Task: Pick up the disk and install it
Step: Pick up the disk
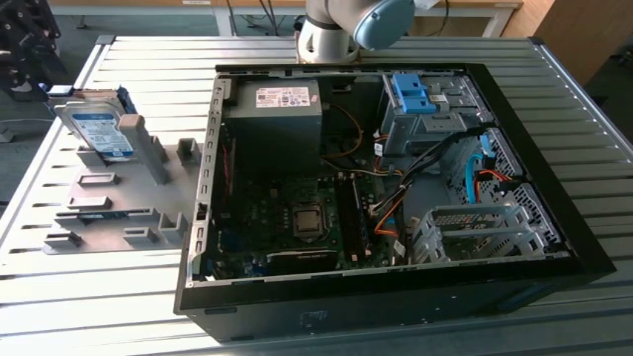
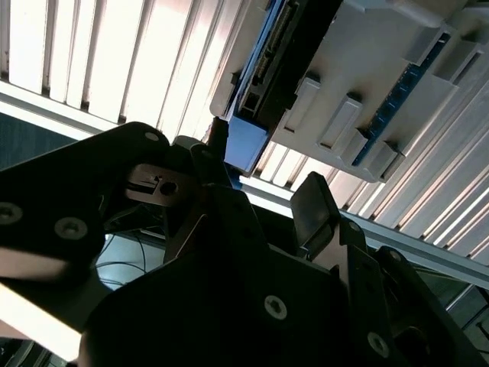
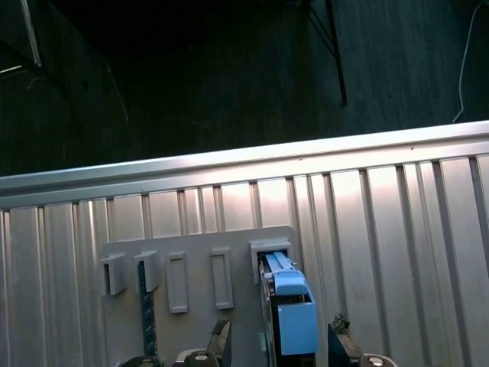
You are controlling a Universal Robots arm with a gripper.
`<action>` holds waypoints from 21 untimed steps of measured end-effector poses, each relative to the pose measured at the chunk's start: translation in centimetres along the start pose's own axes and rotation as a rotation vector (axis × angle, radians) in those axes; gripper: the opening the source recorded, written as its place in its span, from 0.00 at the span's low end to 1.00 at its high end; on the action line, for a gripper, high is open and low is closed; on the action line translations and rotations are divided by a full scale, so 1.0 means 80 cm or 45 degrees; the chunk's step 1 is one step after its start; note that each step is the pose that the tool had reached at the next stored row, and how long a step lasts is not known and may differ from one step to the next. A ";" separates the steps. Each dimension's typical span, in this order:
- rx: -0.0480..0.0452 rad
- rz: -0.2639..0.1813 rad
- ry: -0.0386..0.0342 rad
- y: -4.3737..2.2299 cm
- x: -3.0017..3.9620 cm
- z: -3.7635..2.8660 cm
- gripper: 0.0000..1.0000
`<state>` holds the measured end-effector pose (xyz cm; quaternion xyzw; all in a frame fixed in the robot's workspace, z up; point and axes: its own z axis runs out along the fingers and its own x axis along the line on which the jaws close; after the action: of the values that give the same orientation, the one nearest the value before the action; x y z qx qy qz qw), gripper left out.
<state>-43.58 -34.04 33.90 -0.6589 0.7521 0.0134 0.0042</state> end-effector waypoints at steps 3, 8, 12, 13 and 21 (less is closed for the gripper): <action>0.001 0.000 0.0000 0.0000 0.0000 0.0002 0.60; 0.002 0.000 -0.0003 0.0007 -0.0041 0.0037 0.60; 0.001 0.000 0.0000 0.0008 -0.0061 0.0120 0.60; 0.001 0.000 0.0000 0.0007 -0.0061 0.0143 0.60; 0.000 0.000 0.0001 0.0007 -0.0060 0.0325 0.52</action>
<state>-43.60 -33.49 31.31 -0.6589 0.7521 0.0135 0.0041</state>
